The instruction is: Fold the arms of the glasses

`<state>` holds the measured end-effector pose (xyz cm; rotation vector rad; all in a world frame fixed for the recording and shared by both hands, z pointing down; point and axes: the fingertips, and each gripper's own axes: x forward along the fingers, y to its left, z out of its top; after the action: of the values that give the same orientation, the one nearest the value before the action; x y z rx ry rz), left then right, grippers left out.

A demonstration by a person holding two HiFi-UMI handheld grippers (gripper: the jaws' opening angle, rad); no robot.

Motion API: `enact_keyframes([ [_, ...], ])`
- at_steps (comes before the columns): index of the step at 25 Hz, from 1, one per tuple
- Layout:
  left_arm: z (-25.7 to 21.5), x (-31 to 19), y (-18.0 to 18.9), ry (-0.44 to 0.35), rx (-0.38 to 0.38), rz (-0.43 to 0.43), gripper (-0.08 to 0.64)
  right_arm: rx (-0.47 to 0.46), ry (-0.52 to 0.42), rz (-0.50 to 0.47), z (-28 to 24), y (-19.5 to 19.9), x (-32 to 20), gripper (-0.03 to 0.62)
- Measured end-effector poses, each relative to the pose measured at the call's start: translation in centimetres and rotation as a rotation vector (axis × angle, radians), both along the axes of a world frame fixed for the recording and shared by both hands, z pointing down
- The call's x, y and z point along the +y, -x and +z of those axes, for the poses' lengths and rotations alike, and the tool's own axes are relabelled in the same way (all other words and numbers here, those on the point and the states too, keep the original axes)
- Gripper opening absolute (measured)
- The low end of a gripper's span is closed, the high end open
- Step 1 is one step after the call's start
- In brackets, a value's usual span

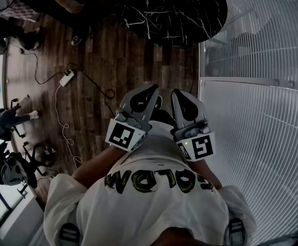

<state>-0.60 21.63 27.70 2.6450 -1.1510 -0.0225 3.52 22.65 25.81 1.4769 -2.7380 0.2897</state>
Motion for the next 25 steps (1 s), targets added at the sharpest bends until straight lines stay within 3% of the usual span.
enact_keyframes([
  [8,-0.5,1.2,0.6,0.003,0.002,0.004,0.002,-0.009,0.025,0.008,-0.1,0.4,1.2,0.002],
  [12,-0.3,1.3,0.1,0.008,-0.010,0.004,0.002,-0.049,0.050,0.027,0.1,-0.6,1.2,0.002],
  [20,1.9,2.4,-1.4,0.048,-0.051,0.024,0.002,-0.043,0.079,0.026,1.4,-2.3,1.8,0.002],
  [25,1.3,1.2,-1.7,0.030,-0.037,0.008,0.002,-0.042,0.094,0.013,1.7,-2.8,1.1,0.002],
])
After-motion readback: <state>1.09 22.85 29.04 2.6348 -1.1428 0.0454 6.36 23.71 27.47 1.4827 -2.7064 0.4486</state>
